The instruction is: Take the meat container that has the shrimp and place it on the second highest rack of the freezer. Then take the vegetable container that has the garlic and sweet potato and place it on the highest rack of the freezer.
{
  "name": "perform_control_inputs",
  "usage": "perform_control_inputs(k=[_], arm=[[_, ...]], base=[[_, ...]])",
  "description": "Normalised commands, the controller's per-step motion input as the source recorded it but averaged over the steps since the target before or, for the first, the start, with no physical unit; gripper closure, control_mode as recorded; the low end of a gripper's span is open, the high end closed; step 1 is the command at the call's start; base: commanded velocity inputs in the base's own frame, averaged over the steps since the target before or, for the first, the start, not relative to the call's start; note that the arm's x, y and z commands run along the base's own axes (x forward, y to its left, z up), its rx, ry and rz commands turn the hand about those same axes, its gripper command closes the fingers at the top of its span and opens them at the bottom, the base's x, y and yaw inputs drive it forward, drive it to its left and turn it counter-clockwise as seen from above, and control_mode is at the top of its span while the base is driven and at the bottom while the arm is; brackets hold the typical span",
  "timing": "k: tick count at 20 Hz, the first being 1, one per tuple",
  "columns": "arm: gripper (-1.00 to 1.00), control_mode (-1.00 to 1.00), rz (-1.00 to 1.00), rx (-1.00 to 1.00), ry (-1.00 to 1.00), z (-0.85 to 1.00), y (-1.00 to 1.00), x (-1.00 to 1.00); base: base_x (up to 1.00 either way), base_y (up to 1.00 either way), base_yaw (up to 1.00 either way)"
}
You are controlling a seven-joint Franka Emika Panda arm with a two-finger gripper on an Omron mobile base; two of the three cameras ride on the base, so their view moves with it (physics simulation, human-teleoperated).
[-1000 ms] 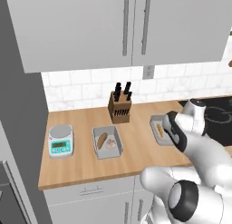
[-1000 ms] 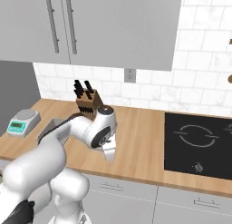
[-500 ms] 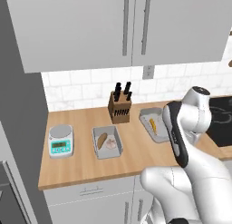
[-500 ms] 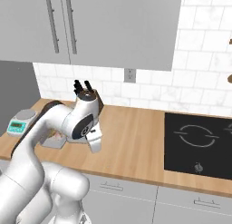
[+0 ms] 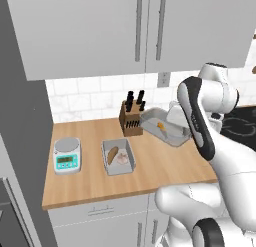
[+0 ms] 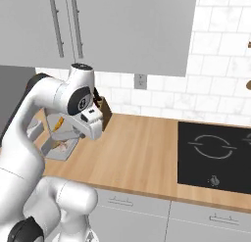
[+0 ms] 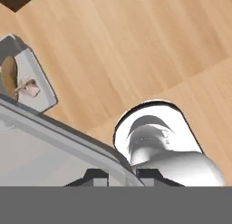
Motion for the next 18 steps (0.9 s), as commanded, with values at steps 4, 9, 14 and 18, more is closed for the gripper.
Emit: perform_control_inputs(k=[4, 9, 14, 18], arm=[[1.0, -1.0, 0.31, 0.0, 0.11, 0.73, 0.09, -0.53], [1.0, -1.0, 0.19, 0.0, 0.0, 0.22, 0.01, -0.75], [1.0, -1.0, 0.1, 0.0, 0.0, 0.0, 0.04, -0.57], [1.0, 1.0, 0.0, 0.0, 0.0, 0.0, 0.0, 0.0]], base=[[0.0, 0.0, 0.0], [0.0, 0.0, 0.0], [0.0, 0.0, 0.0], [-0.88, 0.11, 0.08]])
